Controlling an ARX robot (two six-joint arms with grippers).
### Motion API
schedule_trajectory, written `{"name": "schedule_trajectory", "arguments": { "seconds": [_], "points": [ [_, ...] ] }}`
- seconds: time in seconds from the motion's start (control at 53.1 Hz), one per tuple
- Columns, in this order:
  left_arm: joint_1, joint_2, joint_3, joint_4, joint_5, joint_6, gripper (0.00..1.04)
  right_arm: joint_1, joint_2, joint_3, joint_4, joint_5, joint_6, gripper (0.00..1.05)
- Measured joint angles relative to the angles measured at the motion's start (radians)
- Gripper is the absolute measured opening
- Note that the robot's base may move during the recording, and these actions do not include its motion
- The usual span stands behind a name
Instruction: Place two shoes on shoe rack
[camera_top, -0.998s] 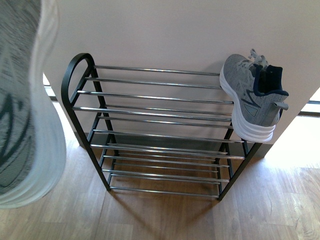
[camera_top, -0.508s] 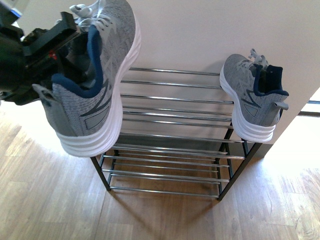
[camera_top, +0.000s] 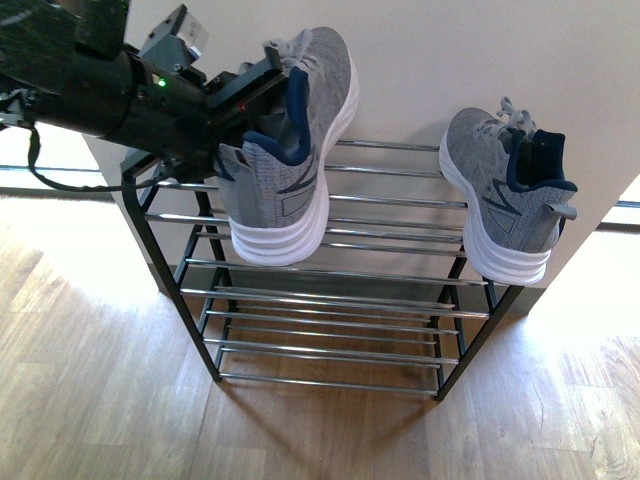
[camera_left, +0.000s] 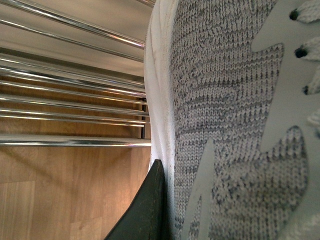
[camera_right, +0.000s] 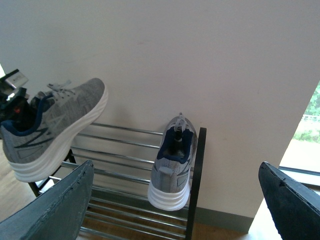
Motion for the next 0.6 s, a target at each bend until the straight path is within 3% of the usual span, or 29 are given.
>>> {"name": "schedule_trajectory", "arguments": {
  "seconds": [0.414, 0.603],
  "points": [
    [-0.120, 0.178, 0.230, -0.020, -0.005, -0.103, 0.12, 0.000, 0.000, 0.000, 0.000, 0.000, 0.000, 0.96],
    [-0.166, 0.282, 0.364, -0.048, -0.055, -0.157, 0.12, 0.000, 0.000, 0.000, 0.000, 0.000, 0.000, 0.96]
  ]
}}
